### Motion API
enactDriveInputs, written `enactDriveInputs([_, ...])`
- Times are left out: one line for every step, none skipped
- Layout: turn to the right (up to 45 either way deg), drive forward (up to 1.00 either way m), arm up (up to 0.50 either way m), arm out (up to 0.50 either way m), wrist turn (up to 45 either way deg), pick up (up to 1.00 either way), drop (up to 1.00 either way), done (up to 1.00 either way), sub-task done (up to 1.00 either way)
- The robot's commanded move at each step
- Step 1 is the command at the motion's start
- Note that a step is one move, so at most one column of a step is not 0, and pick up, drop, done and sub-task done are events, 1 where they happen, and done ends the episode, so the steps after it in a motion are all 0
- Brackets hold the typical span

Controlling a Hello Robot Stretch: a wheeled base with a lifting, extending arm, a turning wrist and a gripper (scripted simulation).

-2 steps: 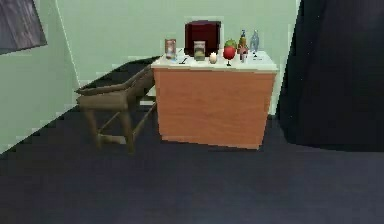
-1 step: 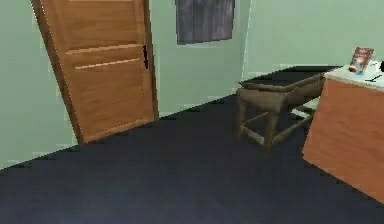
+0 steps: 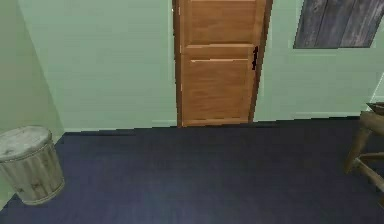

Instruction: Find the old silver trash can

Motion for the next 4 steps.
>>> enactDriveInputs([0.0,0.65,0.00,0.00,0.0,0.00,0.00,0.00,0.00])
enactDriveInputs([-45.0,0.00,0.00,0.00,0.0,0.00,0.00,0.00,0.00])
enactDriveInputs([-18.0,0.00,0.00,0.00,0.0,0.00,0.00,0.00,0.00])
enactDriveInputs([0.0,0.35,0.00,0.00,0.0,0.00,0.00,0.00,0.00])
